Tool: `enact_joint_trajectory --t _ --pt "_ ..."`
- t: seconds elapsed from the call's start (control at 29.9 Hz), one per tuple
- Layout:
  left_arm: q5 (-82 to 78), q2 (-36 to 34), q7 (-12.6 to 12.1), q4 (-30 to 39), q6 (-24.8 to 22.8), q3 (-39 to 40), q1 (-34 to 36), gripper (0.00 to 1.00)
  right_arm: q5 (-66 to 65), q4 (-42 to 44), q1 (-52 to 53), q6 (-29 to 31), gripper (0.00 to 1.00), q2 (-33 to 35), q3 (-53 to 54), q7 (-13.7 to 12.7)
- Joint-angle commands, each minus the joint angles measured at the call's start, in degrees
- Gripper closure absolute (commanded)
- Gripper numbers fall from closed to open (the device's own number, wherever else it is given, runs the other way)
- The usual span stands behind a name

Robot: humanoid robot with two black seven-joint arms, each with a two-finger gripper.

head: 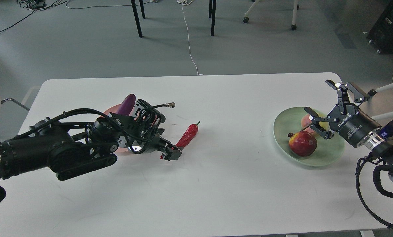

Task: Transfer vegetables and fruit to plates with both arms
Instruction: 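Move the left gripper to the red chili pepper and grasp it, then carry the chili pepper onto the pink plate beside the eggplant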

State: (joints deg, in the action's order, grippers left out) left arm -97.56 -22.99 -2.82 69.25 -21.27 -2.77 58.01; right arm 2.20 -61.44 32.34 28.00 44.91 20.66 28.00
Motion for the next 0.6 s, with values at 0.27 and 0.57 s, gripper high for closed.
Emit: enact_joint_trajectory --t 0.27,0.57 --pt "-0.08 0.49 -0.26 -0.08 -0.70 -0.05 -1.85 0.05 0.00 0.00 0.01 0.00 0.01 0.00 -0.10 0.00" --pt "-0.61 0.49 -0.52 -0.17 -3.61 0.04 -2.47 0.68 0.00 0.09 -0.08 0.00 0.01 0.00 -0.18 0.00"
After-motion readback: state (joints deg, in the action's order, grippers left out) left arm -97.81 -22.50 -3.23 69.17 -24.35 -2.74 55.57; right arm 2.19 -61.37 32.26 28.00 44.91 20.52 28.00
